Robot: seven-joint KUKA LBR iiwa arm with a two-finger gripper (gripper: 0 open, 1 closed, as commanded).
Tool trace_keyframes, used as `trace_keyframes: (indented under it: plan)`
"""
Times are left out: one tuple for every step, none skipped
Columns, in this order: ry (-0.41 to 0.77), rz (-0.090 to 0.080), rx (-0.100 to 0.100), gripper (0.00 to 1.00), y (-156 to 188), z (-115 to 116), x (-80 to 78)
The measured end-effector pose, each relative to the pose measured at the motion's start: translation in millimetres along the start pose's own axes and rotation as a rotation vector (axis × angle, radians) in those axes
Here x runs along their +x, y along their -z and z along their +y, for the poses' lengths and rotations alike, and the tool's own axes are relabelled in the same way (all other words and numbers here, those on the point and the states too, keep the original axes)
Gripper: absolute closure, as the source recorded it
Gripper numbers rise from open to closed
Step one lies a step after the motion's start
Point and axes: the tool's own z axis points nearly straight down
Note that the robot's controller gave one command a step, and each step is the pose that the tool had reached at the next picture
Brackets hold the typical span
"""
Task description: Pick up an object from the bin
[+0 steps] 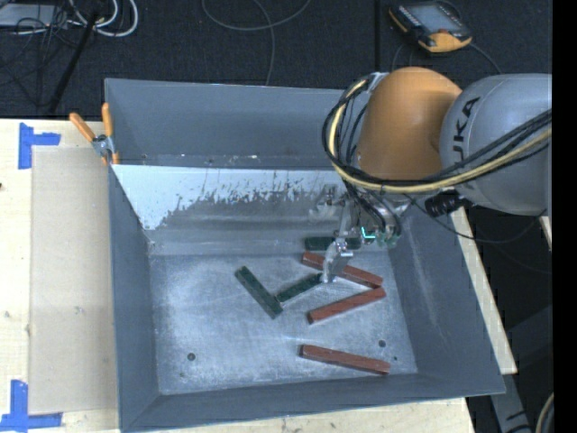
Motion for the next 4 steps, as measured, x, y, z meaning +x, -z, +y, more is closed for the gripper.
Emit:
trace_keyframes:
  plan:
    - [0.000, -0.007, 0.000, 0.00, 4.6, -0.1, -1.6]
    - [0.067, -0.013, 0.001, 0.00, -78.3, -35.4, -2.7]
    - [0.073, -0.017, 0.001, 0.00, -77.5, -37.4, -4.4]
    - [0.193, -0.010, 0.001, 0.00, -71.8, -55.8, -2.4]
